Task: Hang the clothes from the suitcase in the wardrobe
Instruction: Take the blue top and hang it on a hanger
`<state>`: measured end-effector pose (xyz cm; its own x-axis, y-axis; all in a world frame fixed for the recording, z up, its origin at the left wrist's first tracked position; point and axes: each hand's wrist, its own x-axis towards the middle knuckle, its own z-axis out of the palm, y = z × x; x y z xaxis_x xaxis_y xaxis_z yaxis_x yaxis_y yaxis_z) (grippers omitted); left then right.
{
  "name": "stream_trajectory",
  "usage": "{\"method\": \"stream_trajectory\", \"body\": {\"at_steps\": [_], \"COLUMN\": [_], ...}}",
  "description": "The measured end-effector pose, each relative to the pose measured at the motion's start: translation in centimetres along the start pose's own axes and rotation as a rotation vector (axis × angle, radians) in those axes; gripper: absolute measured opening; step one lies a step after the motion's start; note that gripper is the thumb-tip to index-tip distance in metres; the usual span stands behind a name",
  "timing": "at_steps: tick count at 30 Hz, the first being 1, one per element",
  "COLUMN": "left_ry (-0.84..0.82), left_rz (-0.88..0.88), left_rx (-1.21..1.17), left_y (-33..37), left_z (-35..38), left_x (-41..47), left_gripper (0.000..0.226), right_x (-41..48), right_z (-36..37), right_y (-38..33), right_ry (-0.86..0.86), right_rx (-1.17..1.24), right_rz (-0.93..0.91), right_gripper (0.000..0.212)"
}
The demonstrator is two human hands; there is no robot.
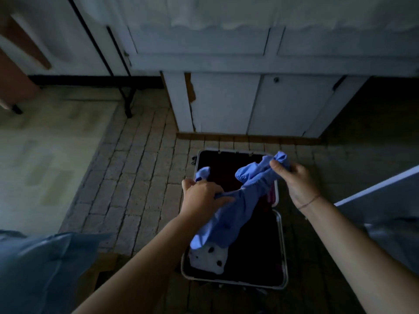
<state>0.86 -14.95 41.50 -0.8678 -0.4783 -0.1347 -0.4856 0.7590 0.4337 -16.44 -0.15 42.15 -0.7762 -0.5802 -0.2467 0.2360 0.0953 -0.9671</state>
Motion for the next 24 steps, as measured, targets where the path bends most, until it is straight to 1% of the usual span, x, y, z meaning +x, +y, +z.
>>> {"method": "stream_trajectory", "body": {"at_steps": [1, 2, 3, 4, 5, 6, 7, 8, 9, 10, 12, 13, 15, 16, 17, 20, 22, 24], "left_ry": [-0.016, -0.024, -0.022, -0.011, 0.007, 0.027, 0.05, 0.083, 0.118, 0.143, 0.142, 0.113, 0.048, 0.013, -0.035, -0.206, -0.275, -0.381], "left_rz": [-0.003, 0.009, 0.034, 0.057, 0.074, 0.077, 0.065, 0.047, 0.015, -0.021, -0.092, -0.126, -0.148, -0.141, -0.128, -0.097, -0.066, 0.027], "left_rx": [-0.046, -0.136, -0.257, -0.379, -0.489, -0.587, -0.678, -0.757, -0.827, -0.896, -1.044, -1.106, -1.167, -1.196, -1.234, -1.395, -1.41, -1.374], "left_y": [2.0, 4.1, 6.3, 8.4, 10.5, 12.6, 14.7, 16.9, 18.9, 20.7, 24.1, 25.7, 28.6, 30.1, 31.4, 35.0, 36.5, 37.5], "left_z": [-2.7, -5.3, -7.8, -10.1, -12.3, -14.4, -16.4, -18.2, -19.8, -21.1, -23.0, -23.6, -24.3, -24.6, -24.8, -25.2, -25.4, -26.3], "left_x": [-0.1, -0.2, -0.3, -0.4, -0.4, -0.5, -0.6, -0.7, -0.7, -0.7, -0.7, -0.5, -0.1, -0.1, -0.2, -0.5, -0.6, -1.0], "left_gripper": [0.035, 0.037, 0.038, 0.039, 0.039, 0.04, 0.04, 0.041, 0.041, 0.039, 0.036, 0.038, 0.04, 0.039, 0.036, 0.028, 0.022, 0.016], "right_x": [-1.2, -2.4, -3.2, -4.2, -5.0, -5.8, -6.4, -7.2, -8.2, -9.4, -11.9, -13.1, -15.4, -16.0, -16.3, -16.8, -17.0, -17.2], "right_z": [-0.1, -0.2, -0.5, -0.8, -1.1, -1.8, -2.7, -3.7, -4.5, -5.2, -6.0, -6.3, -6.2, -6.1, -6.1, -7.1, -8.5, -10.0], "right_y": [-3.3, -6.7, -9.9, -13.0, -16.0, -18.4, -20.2, -22.1, -23.9, -25.4, -27.7, -28.3, -29.7, -29.9, -30.1, -31.3, -32.1, -33.0], "right_ry": [-0.015, -0.037, -0.058, -0.101, -0.125, -0.107, -0.07, -0.009, 0.024, 0.056, 0.216, 0.239, 0.147, 0.086, 0.068, 0.157, 0.223, 0.295], "right_rx": [0.024, 0.026, 0.02, -0.013, -0.043, -0.073, -0.091, -0.098, -0.102, -0.108, -0.167, -0.169, -0.153, -0.141, -0.125, -0.099, -0.088, -0.106], "right_rz": [-0.03, -0.059, -0.086, -0.119, -0.156, -0.185, -0.207, -0.231, -0.255, -0.302, -0.383, -0.412, -0.452, -0.454, -0.445, -0.441, -0.439, -0.425], "right_gripper": [0.078, 0.072, 0.057, 0.037, 0.027, 0.03, 0.043, 0.063, 0.079, 0.081, 0.064, 0.054, 0.04, 0.041, 0.041, 0.027, 0.021, 0.015]}}
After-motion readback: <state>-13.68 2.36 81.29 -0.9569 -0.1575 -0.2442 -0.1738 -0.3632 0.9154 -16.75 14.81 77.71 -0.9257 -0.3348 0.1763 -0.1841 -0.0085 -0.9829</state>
